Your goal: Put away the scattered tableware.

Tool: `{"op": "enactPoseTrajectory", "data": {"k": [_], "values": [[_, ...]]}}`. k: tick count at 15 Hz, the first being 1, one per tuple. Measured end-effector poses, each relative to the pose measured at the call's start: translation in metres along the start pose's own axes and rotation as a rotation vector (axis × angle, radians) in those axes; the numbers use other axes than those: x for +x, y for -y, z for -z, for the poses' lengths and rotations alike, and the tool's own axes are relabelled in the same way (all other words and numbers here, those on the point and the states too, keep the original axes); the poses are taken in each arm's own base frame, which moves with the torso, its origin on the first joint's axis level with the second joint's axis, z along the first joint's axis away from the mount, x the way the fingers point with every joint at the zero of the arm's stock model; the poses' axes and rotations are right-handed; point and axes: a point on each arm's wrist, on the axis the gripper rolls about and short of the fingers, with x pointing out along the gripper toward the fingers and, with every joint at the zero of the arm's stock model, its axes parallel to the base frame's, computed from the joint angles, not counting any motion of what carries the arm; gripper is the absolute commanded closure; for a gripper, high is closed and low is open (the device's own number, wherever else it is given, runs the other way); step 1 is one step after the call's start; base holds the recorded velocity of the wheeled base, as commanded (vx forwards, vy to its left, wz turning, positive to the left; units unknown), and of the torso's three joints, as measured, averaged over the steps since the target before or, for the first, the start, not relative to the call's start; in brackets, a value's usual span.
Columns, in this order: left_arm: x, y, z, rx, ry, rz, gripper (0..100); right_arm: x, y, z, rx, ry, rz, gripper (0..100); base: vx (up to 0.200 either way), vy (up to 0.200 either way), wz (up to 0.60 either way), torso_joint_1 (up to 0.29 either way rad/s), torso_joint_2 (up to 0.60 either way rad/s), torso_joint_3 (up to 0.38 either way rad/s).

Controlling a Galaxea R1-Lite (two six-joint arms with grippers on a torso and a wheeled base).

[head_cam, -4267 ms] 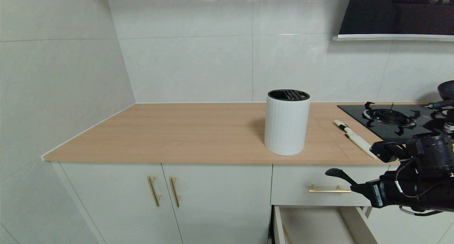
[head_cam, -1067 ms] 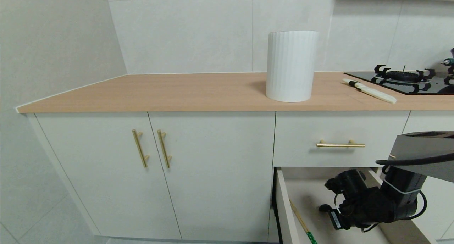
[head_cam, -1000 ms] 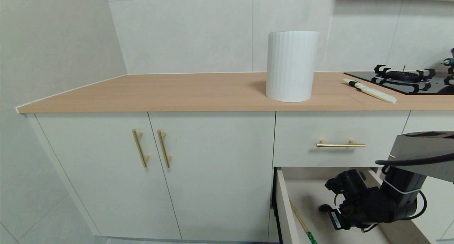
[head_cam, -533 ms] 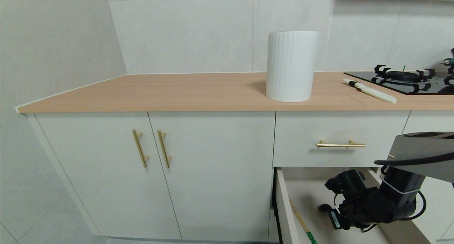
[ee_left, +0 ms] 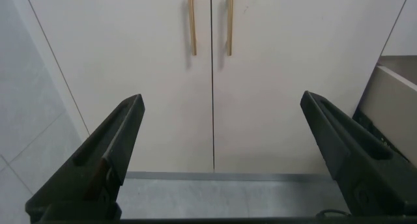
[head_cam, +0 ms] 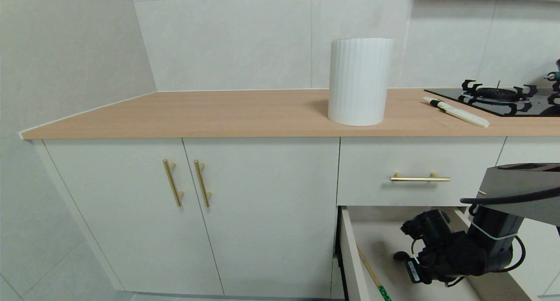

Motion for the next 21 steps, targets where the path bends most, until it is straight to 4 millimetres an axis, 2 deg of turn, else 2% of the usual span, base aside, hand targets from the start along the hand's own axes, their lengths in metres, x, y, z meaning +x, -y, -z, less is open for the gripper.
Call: {"op": "enactPoseTrajectory", "data": {"k": [10, 14, 17, 21], "values": [[0.0, 0.0, 0.0, -0.001, 0.0, 0.0, 0, 0.0, 0.0, 0.001, 0.012, -0.002, -0.001, 0, 0.0, 0.0, 0.0, 0.0, 0.0, 0.0], [0.0, 0.0, 0.0, -0.001, 0.0, 0.0, 0, -0.01, 0.001, -0.002, 0.046, 0.017, -0.001, 0, 0.0, 0.0, 0.0, 0.0, 0.0, 0.0], [0.0, 0.0, 0.0, -0.001, 0.0, 0.0, 0, -0.044, 0.006, -0.009, 0.056, 0.081, -0.009, 0, 0.0, 0.0, 0.0, 0.0, 0.0, 0.0], [0.0, 0.0, 0.0, -0.001, 0.0, 0.0, 0, -0.107, 0.006, -0.012, 0.038, 0.125, -0.027, 0, -0.2, 0.0, 0.0, 0.004, 0.0, 0.001]]}}
